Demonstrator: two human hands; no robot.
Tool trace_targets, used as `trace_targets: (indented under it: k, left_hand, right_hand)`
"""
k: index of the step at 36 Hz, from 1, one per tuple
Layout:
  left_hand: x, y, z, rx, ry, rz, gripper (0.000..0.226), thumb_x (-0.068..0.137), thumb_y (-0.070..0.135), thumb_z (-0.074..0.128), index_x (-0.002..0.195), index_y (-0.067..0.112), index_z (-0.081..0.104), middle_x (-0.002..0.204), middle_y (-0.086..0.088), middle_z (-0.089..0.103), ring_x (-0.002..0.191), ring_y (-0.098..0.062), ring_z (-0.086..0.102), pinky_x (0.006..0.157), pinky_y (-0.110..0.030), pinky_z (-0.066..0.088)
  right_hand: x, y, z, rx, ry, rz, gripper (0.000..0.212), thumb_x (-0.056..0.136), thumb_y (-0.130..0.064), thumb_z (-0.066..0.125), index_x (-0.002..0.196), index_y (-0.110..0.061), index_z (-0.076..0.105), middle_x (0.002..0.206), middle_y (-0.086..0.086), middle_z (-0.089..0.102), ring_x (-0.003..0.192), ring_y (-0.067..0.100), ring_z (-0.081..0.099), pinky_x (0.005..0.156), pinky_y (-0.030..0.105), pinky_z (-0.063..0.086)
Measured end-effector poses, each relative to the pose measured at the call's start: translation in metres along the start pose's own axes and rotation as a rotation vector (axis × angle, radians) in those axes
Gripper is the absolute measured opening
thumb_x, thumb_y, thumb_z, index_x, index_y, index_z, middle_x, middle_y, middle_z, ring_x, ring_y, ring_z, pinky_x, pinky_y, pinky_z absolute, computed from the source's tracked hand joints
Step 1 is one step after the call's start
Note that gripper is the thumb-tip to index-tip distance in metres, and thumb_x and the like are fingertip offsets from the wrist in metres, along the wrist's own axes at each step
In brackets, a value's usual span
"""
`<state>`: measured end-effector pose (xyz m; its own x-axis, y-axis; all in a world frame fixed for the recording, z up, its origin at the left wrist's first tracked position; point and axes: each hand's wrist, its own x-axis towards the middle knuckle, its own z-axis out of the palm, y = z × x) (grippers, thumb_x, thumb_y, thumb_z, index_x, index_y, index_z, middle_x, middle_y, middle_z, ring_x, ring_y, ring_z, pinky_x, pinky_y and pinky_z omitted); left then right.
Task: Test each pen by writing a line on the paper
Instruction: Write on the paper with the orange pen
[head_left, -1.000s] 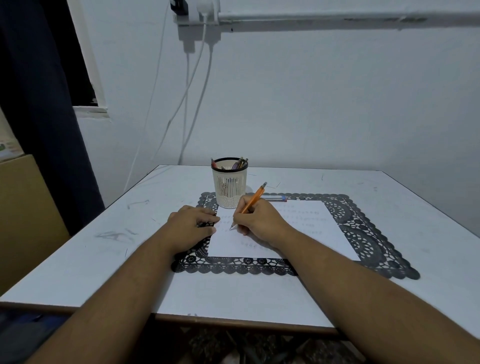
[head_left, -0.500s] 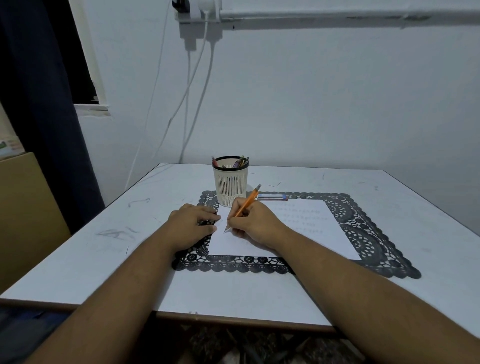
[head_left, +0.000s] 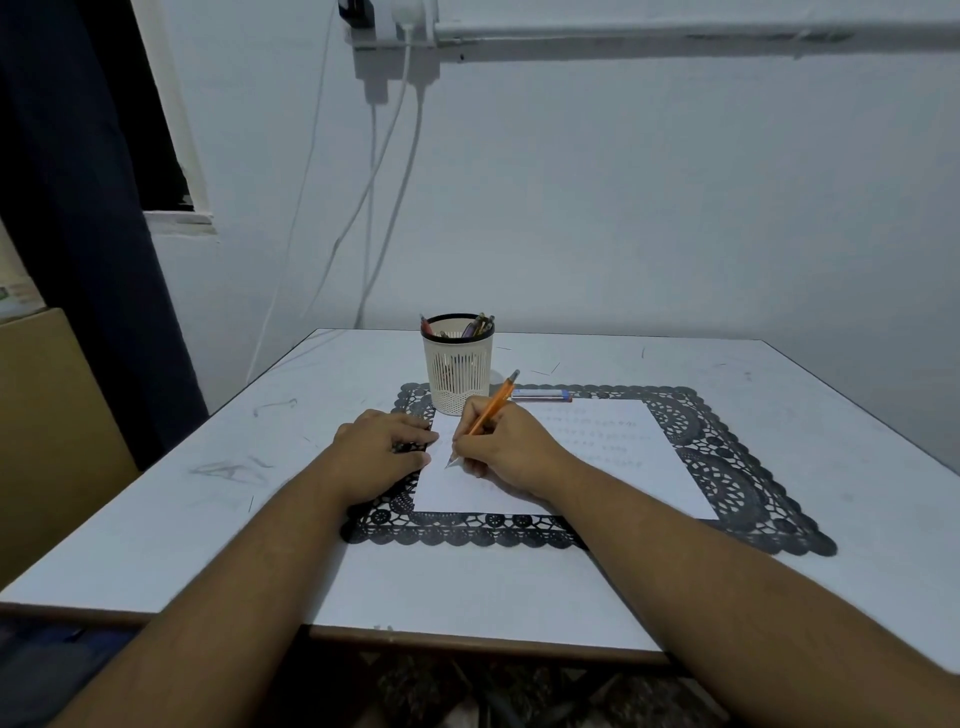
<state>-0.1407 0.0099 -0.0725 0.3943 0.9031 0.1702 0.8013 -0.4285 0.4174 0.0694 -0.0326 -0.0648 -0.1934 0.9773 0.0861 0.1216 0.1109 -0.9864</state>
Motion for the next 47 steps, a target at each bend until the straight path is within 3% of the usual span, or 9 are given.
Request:
trace_targets:
  k: [6,13,17,22,27,35,40,43,47]
  left_hand:
    - [0.0,-0.002,-0.001,0.005,-0.014,-0.002,0.04,0.094,0.051,0.063,0.133,0.047,0.064,0.149,0.023,0.051,0.142,-0.015,0.035,0.119,-0.044,0.024]
    - [-0.004,0.001,-0.001,-0.028,0.003,-0.014,0.03,0.095,0.041,0.069,0.124,0.046,0.07,0.142,0.023,0.057,0.139,-0.01,0.041,0.119,-0.043,0.027]
    - [-0.003,0.018,-0.011,-0.225,0.139,-0.082,0.019,0.093,0.024,0.071,0.103,0.04,0.074,0.119,0.01,0.07,0.114,-0.014,0.062,0.094,-0.03,0.043]
    - [0.017,0.039,-0.026,-0.441,0.236,-0.26,0.075,0.093,0.027,0.074,0.158,0.027,0.036,0.153,0.0,0.047,0.136,-0.024,0.048,0.09,-0.032,0.047]
    - [0.047,0.053,-0.022,-0.605,0.287,-0.353,0.123,0.074,0.037,0.092,0.163,0.026,0.008,0.162,-0.01,0.034,0.145,-0.033,0.04,0.116,-0.056,0.037]
    - [0.068,0.07,0.011,-0.733,0.311,-0.309,0.163,0.03,0.066,0.085,0.16,0.033,-0.008,0.157,-0.005,0.043,0.141,-0.033,0.046,0.114,-0.061,0.036]
    - [0.076,0.068,0.018,-0.669,0.375,-0.304,0.153,0.037,0.066,0.083,0.16,0.031,-0.002,0.152,-0.005,0.05,0.138,-0.034,0.049,0.11,-0.061,0.041]
    - [0.076,0.068,0.019,-0.65,0.402,-0.291,0.134,0.06,0.051,0.09,0.161,0.029,0.005,0.151,-0.006,0.05,0.138,-0.033,0.05,0.109,-0.059,0.043]
    - [0.077,0.061,0.023,-0.671,0.418,-0.21,0.119,0.076,0.029,0.091,0.162,0.019,0.009,0.15,-0.009,0.053,0.136,-0.03,0.053,0.11,-0.053,0.045]
  right_hand:
    - [-0.003,-0.006,-0.005,0.056,-0.027,-0.007,0.013,0.089,0.004,0.07,0.085,-0.007,0.066,0.076,0.014,0.06,0.068,0.022,0.058,0.066,0.034,0.052]
    - [-0.003,-0.025,-0.053,0.146,0.292,-0.016,0.015,0.089,0.007,0.072,0.095,-0.002,0.062,0.089,0.018,0.07,0.073,0.025,0.068,0.076,0.033,0.064]
    - [-0.004,-0.033,-0.082,0.216,0.362,0.077,0.005,0.096,0.001,0.065,0.101,0.004,0.066,0.088,0.016,0.071,0.079,0.027,0.072,0.094,0.042,0.062]
    - [-0.015,-0.035,-0.106,0.238,0.43,0.12,0.015,0.098,-0.009,0.062,0.104,0.003,0.069,0.093,0.019,0.073,0.084,0.029,0.074,0.092,0.043,0.063]
    - [-0.018,-0.049,-0.119,0.166,0.545,-0.021,0.017,0.093,0.008,0.066,0.103,-0.004,0.059,0.088,0.025,0.073,0.063,0.028,0.074,0.062,0.031,0.063]
    - [-0.004,-0.102,-0.112,0.101,0.706,-0.295,0.024,0.097,0.002,0.06,0.105,-0.014,0.044,0.093,0.015,0.072,0.064,0.028,0.072,0.067,0.044,0.064]
    - [0.018,-0.131,-0.094,-0.226,0.699,-0.4,0.016,0.1,-0.02,0.062,0.098,-0.025,0.047,0.095,0.014,0.074,0.069,0.035,0.073,0.052,0.036,0.057]
    - [0.039,-0.14,-0.078,-0.373,0.669,-0.377,0.015,0.105,-0.037,0.048,0.09,-0.033,0.045,0.088,0.003,0.075,0.07,0.03,0.071,0.067,0.052,0.062]
    - [0.06,-0.142,-0.055,-0.393,0.604,-0.366,0.021,0.107,-0.035,0.045,0.098,-0.018,0.054,0.082,-0.001,0.073,0.067,0.016,0.071,0.077,0.053,0.06]
